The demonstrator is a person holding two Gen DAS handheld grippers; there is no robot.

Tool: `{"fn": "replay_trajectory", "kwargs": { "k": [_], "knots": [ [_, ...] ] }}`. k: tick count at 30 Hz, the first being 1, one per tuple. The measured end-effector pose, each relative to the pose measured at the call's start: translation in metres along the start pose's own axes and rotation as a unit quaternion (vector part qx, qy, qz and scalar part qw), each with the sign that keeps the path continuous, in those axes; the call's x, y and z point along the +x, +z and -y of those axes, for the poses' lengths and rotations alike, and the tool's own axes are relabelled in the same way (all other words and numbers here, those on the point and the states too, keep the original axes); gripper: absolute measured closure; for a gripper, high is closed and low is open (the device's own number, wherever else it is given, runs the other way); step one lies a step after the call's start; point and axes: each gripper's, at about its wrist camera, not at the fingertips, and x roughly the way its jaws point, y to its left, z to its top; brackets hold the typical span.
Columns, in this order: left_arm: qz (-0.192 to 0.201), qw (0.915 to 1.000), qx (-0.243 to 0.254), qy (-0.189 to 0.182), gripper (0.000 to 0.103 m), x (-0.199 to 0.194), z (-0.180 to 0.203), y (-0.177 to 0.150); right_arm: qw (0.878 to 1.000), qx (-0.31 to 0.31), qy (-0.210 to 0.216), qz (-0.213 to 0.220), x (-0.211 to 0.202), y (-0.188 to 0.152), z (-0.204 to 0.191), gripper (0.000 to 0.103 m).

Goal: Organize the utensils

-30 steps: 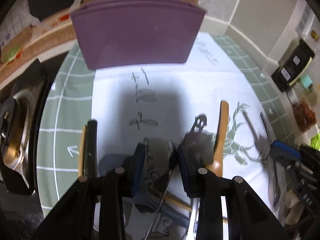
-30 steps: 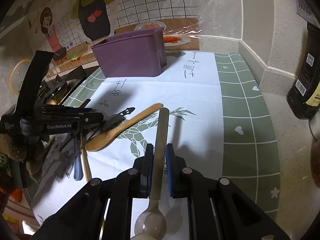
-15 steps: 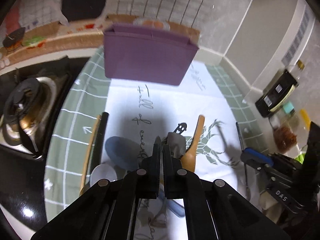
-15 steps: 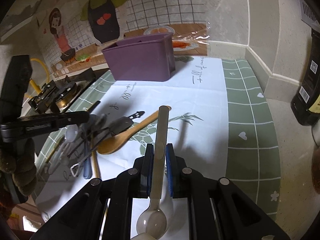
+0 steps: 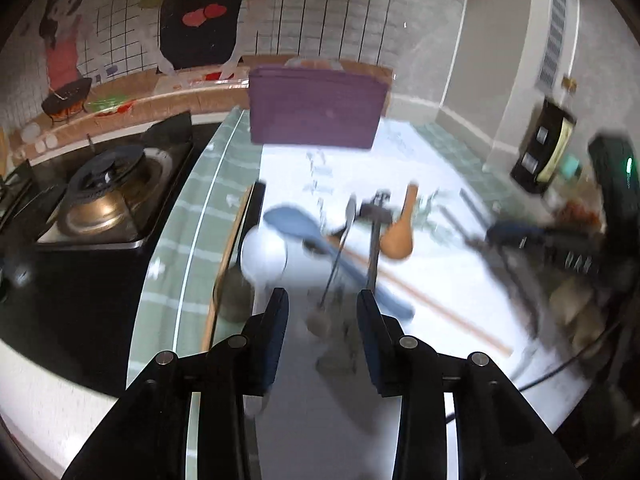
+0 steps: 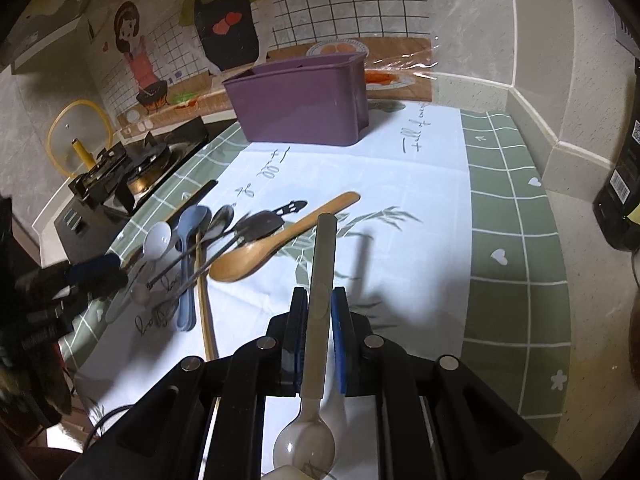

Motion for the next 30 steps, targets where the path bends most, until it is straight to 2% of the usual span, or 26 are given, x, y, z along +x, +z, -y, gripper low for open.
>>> {"fn": "replay_trajectory", "kwargs": {
  "k": [7,8,11,12,16,21,30],
  "knots": [
    [-0.036,0.999,-0.024,0.015,0.068,0.023,0.0,-0.011,1.0,-0.007,0.005,-0.003,0.001,-0.003,-0.004,0.092],
    [-0.028,0.999,-0.029,0.019,0.07,0.022,-0.001,-0.01,1.0,-0.008,0.006,-0.003,0.0,-0.004,-0.005,0.092],
    [-0.04,0.9976,-0.051,0.024,0.08,0.024,-0.007,-0.005,1.0,-0.008,0.007,-0.006,0.001,-0.005,-0.007,0.092],
    [-0.042,0.997,-0.059,0.026,0.08,0.023,-0.009,-0.004,1.0,-0.009,0.007,-0.006,0.001,-0.005,-0.008,0.092],
    [-0.012,0.997,-0.066,0.038,0.08,0.004,-0.01,0.006,1.0,-0.009,0.006,0.0,0.0,-0.005,-0.009,0.092],
    [0.033,0.996,-0.072,0.041,0.08,-0.033,-0.01,0.033,1.0,-0.004,0.006,0.016,-0.008,0.003,-0.009,0.092],
    [0.051,0.9948,-0.081,0.033,0.081,-0.054,-0.011,0.064,1.0,-0.006,0.012,0.023,-0.01,0.012,-0.016,0.092]
  ]
}}
